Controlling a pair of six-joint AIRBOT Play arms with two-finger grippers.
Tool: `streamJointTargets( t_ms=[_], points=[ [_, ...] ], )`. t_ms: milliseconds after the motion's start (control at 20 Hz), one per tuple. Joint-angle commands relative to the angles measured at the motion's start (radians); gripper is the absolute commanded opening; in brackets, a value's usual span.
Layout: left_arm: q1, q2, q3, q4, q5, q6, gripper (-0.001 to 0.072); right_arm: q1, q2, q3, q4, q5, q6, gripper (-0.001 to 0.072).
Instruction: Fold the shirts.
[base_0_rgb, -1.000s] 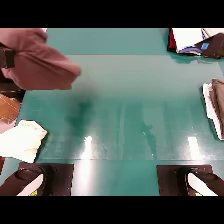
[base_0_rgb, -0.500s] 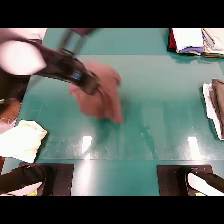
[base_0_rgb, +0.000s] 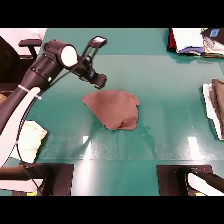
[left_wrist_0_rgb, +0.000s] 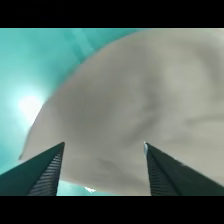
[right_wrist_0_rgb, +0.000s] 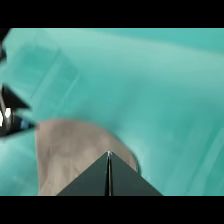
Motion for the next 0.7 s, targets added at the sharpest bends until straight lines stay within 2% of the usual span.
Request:
streamJointTargets(
  t_ms=[0,250,400,550,650],
  points=[
    [0.157,-0.088,-0.002,-0.088,-0.045,-0.007,0.0593,0.000,0.040,-0.135,0.000,-0.005,0.000,0.0018],
    [0.245,-0.187,-0.045,-0.091,-0.099,0.016,0.0593,0.000,0.052,-0.333,0.002,-0.054,0.000,0.0018],
    [0.242,-0.188,-0.135,-0.134,-0.037,0.066,0.0593,0.000,0.051,-0.459,0.002,-0.107,0.000,0.0018],
    [0.242,-0.188,-0.188,-0.158,0.003,0.073,0.0580,0.000,0.050,-0.580,0.004,-0.148,0.000,0.0018],
    [0.242,-0.188,-0.176,-0.158,0.013,0.072,0.0189,0.001,0.043,-0.661,0.012,-0.159,0.000,0.0018]
  ],
)
